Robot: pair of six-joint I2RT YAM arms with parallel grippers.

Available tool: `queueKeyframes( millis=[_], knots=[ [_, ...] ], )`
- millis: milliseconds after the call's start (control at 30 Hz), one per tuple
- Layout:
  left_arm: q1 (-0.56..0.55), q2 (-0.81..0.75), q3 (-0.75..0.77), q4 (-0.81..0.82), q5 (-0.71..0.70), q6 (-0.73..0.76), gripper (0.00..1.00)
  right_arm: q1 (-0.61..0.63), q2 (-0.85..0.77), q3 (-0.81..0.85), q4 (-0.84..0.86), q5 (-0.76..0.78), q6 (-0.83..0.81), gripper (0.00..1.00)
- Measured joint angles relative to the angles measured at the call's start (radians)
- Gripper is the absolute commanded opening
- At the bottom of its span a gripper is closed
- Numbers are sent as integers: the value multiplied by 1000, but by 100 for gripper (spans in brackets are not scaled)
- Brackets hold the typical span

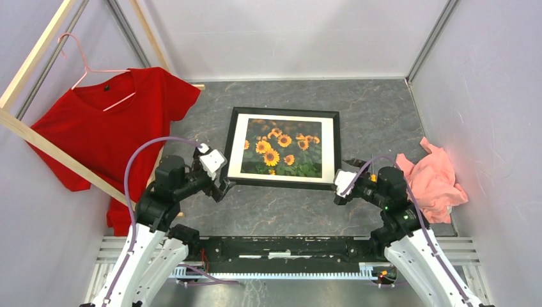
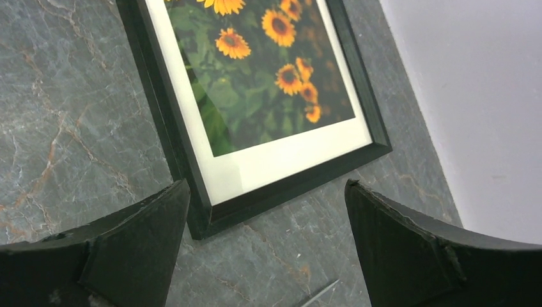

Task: Take the photo out of the frame
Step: Turn over the photo frame at the center of the board.

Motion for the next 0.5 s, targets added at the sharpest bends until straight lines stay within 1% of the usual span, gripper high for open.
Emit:
queueKeyframes(
  millis=[267, 400, 500],
  knots=[
    [2, 56, 0, -1, 10, 0, 100, -36, 154, 0, -5, -62, -45, 98],
    [8, 57, 0, -1, 13, 0, 100, -35, 222, 0, -5, -89, -64, 96],
    [12, 55, 0, 0, 27, 0, 100, -9, 284, 13, -10, -78, -84, 94]
  ],
)
